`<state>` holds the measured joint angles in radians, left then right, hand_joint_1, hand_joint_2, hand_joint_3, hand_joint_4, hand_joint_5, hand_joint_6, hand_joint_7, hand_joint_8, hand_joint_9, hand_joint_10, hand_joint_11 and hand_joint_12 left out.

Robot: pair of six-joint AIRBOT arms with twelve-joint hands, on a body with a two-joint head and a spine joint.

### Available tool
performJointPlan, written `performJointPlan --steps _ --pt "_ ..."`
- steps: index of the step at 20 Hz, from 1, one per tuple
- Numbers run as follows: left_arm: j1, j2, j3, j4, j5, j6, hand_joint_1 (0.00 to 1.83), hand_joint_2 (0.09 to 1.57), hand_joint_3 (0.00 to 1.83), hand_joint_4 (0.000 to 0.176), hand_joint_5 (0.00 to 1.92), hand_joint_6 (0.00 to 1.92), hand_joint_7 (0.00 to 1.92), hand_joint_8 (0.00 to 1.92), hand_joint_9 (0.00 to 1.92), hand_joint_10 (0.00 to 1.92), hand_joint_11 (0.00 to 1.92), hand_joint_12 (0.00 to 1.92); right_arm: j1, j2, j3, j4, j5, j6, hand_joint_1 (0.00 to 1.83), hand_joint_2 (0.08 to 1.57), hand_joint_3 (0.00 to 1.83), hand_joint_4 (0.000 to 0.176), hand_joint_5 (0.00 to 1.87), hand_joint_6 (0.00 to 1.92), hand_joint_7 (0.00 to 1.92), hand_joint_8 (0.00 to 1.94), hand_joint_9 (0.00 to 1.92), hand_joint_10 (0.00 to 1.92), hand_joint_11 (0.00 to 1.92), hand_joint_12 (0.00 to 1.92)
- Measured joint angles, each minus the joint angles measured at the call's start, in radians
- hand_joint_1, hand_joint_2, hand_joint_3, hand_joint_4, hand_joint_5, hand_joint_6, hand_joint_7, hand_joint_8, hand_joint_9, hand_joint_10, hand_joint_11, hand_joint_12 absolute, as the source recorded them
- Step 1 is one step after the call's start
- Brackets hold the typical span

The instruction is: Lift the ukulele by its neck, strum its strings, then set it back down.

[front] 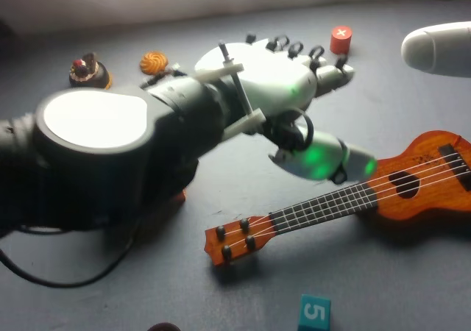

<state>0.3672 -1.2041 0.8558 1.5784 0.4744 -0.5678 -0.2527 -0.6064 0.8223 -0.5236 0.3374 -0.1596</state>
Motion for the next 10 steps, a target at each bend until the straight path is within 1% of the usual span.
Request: performJointPlan --steps 1,2,3,4,5,6,7,8,9,10 --pt "-0.015 0.010 -0.006 -0.014 0.001 0.021 0.00 1.16 0.00 0.000 0.67 0.91 0.64 0.98 0.54 1.08 0.21 1.54 -0.002 0.002 0.000 0.003 -0.001 0.000 0.05 1.30 0.00 0.000 0.57 0.65 0.65 0.51 0.38 1.10 0.01 1.77" --pt "-0.024 0.021 -0.013 -0.028 -0.001 0.031 0.00 1.17 0.00 0.000 0.73 1.09 0.70 1.27 0.59 1.39 0.31 1.70 -0.002 0.003 0.000 0.002 -0.008 0.000 0.05 1.30 0.00 0.000 0.59 1.12 0.68 1.01 0.46 1.44 0.06 1.89" --pt "-0.030 0.034 -0.024 -0.052 -0.005 0.045 0.00 1.17 0.00 0.000 0.75 1.26 0.78 1.51 0.68 1.64 0.42 1.88 -0.002 0.003 0.000 0.000 -0.022 -0.002 0.04 1.31 0.00 0.000 0.63 1.24 0.76 1.18 0.56 1.52 0.26 1.91" --pt "-0.040 0.043 -0.033 -0.087 -0.006 0.057 0.00 1.17 0.00 0.000 0.77 1.44 0.89 1.57 0.78 1.73 0.53 1.91 -0.006 0.003 0.000 0.002 -0.026 -0.003 0.01 1.32 0.01 0.000 0.70 1.30 0.88 1.27 0.70 1.60 0.42 1.92" --pt "-0.052 0.048 -0.039 -0.111 -0.008 0.082 0.00 1.17 0.00 0.000 0.82 1.54 0.97 1.58 0.87 1.82 0.65 1.92 -0.006 0.004 0.000 0.002 -0.028 -0.003 0.00 1.33 0.01 0.000 0.78 1.36 1.03 1.30 0.94 1.65 0.69 1.92" --pt "-0.068 0.055 -0.045 -0.126 -0.006 0.106 0.00 1.18 0.00 0.000 0.84 1.41 1.00 1.54 0.92 1.84 0.72 1.92 -0.006 0.004 0.000 0.001 -0.028 -0.004 0.00 1.33 0.01 0.000 0.80 1.37 1.07 1.32 1.03 1.70 0.83 1.92" --pt "-0.086 0.056 -0.047 -0.135 -0.006 0.122 0.00 1.18 0.00 0.000 0.91 1.37 1.07 1.52 1.01 1.82 0.84 1.92 -0.006 0.004 0.000 0.001 -0.026 -0.010 0.00 1.34 0.01 0.000 0.85 1.40 1.11 1.35 1.09 1.72 0.95 1.92" --pt "-0.092 0.056 -0.048 -0.141 -0.006 0.126 0.00 1.18 0.00 0.000 0.95 1.38 1.12 1.50 1.08 1.79 0.90 1.92 -0.006 0.004 0.000 0.002 -0.026 -0.015 0.00 1.34 0.00 0.000 0.87 1.42 1.13 1.37 1.11 1.73 1.01 1.92" --pt "-0.100 0.056 -0.048 -0.151 -0.007 0.127 0.00 1.19 0.00 0.000 0.95 1.49 1.13 1.50 1.13 1.77 0.96 1.92 -0.006 0.004 0.000 0.002 -0.028 -0.016 0.00 1.34 0.00 0.000 0.91 1.43 1.14 1.37 1.11 1.75 1.02 1.92" --pt "-0.103 0.056 -0.048 -0.156 -0.008 0.127 0.00 1.19 0.00 0.000 0.94 1.57 1.14 1.50 1.15 1.75 0.97 1.92 -0.006 0.004 0.000 0.002 -0.028 -0.017 0.00 1.34 0.00 0.000 0.92 1.43 1.13 1.37 1.11 1.75 1.02 1.92"
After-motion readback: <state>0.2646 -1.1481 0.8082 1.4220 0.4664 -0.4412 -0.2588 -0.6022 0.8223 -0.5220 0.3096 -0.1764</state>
